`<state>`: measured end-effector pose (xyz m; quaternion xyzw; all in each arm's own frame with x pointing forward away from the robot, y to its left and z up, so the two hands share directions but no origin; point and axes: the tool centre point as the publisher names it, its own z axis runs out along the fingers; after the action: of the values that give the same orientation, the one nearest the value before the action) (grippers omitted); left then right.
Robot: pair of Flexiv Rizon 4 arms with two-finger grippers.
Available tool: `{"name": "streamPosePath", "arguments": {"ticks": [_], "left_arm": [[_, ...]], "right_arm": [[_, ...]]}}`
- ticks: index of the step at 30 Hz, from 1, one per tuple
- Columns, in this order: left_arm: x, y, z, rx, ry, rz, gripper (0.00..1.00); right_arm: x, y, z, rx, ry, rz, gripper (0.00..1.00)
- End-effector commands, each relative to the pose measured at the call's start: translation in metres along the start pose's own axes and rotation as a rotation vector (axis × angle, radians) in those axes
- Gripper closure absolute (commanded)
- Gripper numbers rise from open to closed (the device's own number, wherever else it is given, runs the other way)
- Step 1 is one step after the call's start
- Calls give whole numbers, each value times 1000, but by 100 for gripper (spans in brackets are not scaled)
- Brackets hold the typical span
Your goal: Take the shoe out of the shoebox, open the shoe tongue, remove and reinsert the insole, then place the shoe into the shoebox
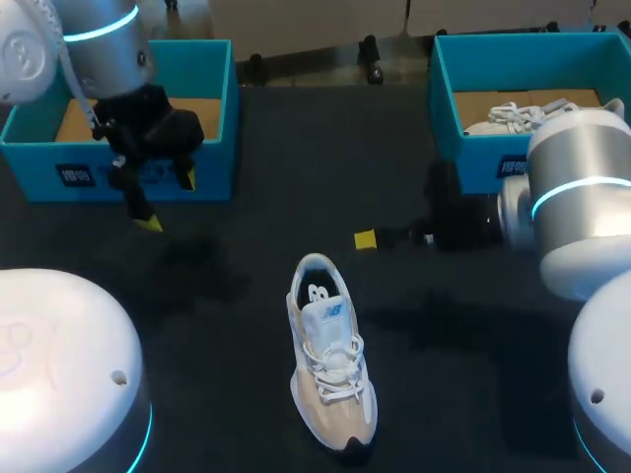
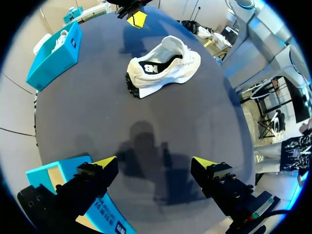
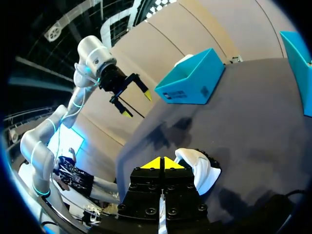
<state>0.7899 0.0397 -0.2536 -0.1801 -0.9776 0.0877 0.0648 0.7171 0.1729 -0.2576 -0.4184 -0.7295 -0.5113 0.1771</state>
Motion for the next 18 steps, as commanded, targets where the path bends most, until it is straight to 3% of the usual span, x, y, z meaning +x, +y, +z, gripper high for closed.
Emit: {"name": "streamPosePath", "arguments": {"ticks": [1,5,7,8,10,18], "left_arm": [[3,0,0,-3,-5,0,0],[3,0,0,-3,-5,0,0],[3,0,0,-3,-5,0,0],[1,1,-1,-11,7,35,0],[-3,5,-4,-30,7,64,0],[-12,26,-15,-46,34,107,0]], "right_arm": [[2,0,-3,4,-2,0,100],[2,0,-3,4,-2,0,100],[-2,3,-3,134,7,51,100],[-2,5,-7,141,-28,66,100],[-2,8,-12,274,-17,103,100],[-5,14,-26,436,-13,175,100]]}}
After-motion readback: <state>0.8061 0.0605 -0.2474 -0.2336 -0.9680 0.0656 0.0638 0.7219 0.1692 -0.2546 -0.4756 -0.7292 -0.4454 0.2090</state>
